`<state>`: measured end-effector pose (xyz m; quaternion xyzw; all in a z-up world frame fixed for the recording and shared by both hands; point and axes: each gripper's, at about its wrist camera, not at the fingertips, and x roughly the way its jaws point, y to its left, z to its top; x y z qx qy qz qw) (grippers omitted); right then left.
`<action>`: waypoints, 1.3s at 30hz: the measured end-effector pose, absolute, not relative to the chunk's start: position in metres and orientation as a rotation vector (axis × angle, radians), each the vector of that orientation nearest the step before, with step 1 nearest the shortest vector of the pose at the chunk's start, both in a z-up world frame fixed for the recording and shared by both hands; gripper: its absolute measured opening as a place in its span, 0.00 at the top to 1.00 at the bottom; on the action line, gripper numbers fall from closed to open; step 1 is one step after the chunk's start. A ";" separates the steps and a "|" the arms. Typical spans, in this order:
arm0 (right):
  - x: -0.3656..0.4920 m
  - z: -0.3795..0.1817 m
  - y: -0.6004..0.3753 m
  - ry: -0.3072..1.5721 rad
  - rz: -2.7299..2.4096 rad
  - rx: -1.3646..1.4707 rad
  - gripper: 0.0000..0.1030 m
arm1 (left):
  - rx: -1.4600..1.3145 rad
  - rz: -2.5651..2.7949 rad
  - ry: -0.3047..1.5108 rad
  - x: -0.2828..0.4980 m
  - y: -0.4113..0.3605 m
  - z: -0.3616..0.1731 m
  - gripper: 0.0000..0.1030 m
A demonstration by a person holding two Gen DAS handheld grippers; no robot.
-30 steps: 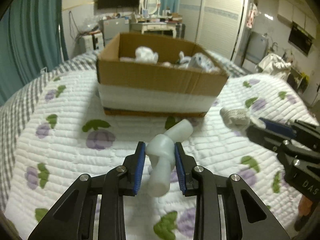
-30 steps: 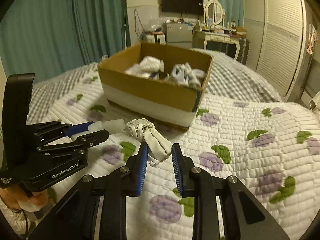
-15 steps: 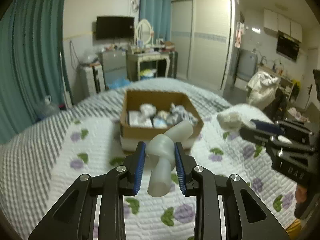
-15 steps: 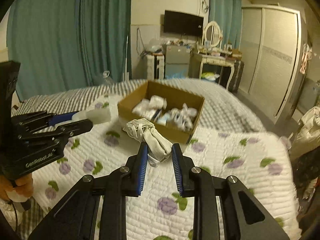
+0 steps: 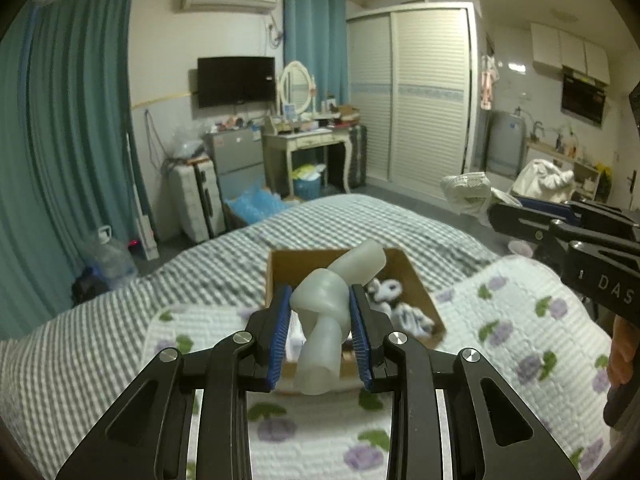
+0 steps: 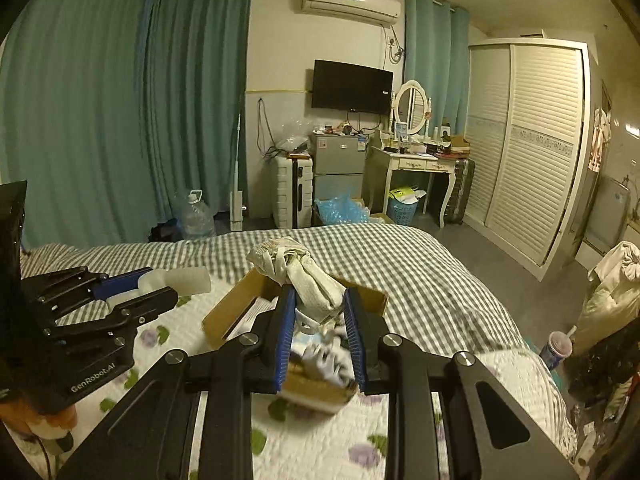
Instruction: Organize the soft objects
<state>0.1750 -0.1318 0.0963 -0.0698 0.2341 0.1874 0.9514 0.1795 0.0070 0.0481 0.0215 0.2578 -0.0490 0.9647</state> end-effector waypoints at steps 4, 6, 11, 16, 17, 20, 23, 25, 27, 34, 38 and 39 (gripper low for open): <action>0.212 0.088 -0.125 0.494 0.374 -0.140 0.76 | 0.035 -0.088 0.533 0.216 0.005 0.042 0.73; 0.232 0.079 -0.123 0.510 0.374 -0.128 0.76 | 0.051 -0.079 0.542 0.237 0.003 0.036 0.73; 0.284 0.051 -0.123 0.549 0.367 -0.114 0.76 | 0.086 -0.066 0.585 0.283 0.001 0.010 0.73; 0.332 0.012 -0.123 0.624 0.370 -0.096 0.76 | 0.108 -0.053 0.638 0.314 0.002 -0.023 0.73; 0.341 0.002 -0.123 0.647 0.371 -0.089 0.76 | 0.108 -0.050 0.654 0.320 0.002 -0.029 0.73; 0.359 -0.018 -0.125 0.688 0.381 -0.066 0.76 | 0.101 -0.053 0.682 0.331 0.003 -0.041 0.73; 0.369 -0.035 -0.124 0.710 0.392 -0.053 0.75 | 0.117 -0.054 0.689 0.333 0.000 -0.048 0.71; 0.372 -0.041 -0.121 0.726 0.399 -0.049 0.67 | 0.124 -0.055 0.675 0.332 -0.004 -0.048 0.69; 0.373 -0.043 -0.123 0.731 0.392 -0.040 0.36 | 0.137 -0.039 0.674 0.331 -0.008 -0.048 0.67; 0.349 -0.011 -0.135 0.692 0.348 -0.050 0.36 | 0.102 0.017 0.610 0.308 0.001 -0.013 0.23; 0.316 0.041 -0.146 0.645 0.314 -0.071 0.36 | 0.095 0.028 0.526 0.269 -0.002 0.044 0.22; 0.308 0.052 -0.147 0.631 0.312 -0.074 0.36 | 0.096 0.025 0.503 0.260 -0.003 0.058 0.22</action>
